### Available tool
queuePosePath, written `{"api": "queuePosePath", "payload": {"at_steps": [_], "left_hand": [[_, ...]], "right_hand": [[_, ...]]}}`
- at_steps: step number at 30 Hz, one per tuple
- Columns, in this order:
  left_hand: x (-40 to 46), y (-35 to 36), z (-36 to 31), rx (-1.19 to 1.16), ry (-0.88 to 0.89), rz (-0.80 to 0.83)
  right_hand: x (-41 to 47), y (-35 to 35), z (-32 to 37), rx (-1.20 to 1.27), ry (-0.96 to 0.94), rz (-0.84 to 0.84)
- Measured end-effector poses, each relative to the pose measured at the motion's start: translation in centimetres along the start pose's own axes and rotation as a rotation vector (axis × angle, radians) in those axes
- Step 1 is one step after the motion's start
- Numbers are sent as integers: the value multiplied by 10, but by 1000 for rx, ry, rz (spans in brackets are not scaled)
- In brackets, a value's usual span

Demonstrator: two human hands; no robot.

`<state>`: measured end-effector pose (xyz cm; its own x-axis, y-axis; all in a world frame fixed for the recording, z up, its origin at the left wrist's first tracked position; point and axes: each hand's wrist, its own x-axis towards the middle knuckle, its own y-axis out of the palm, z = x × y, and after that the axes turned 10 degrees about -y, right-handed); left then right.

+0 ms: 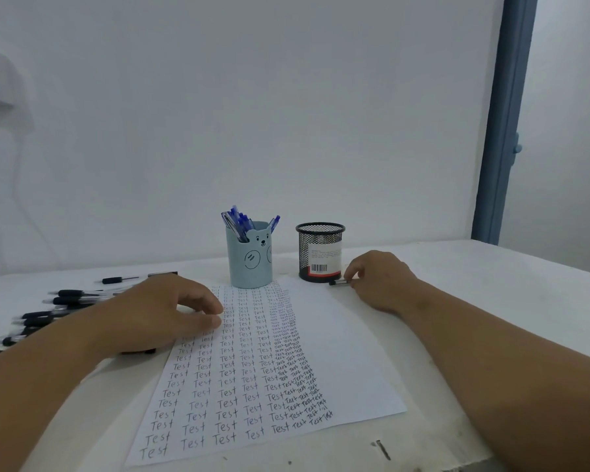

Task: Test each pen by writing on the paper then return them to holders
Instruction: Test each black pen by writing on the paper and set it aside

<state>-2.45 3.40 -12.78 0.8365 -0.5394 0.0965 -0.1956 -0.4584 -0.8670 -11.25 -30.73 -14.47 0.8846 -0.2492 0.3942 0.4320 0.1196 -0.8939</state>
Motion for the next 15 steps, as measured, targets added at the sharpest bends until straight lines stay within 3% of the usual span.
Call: {"api": "queuePosePath", "payload": {"at_steps": [6, 12, 15], "left_hand": [[0, 0, 0, -24, 1, 5], [-1, -5, -2, -14, 11, -63], [-3, -18, 1, -48, 35, -139]], "right_hand": [[-5, -2, 3, 98, -11, -55], [0, -3, 32, 186, -370, -250], [-4, -6, 68, 168, -571, -199]]}}
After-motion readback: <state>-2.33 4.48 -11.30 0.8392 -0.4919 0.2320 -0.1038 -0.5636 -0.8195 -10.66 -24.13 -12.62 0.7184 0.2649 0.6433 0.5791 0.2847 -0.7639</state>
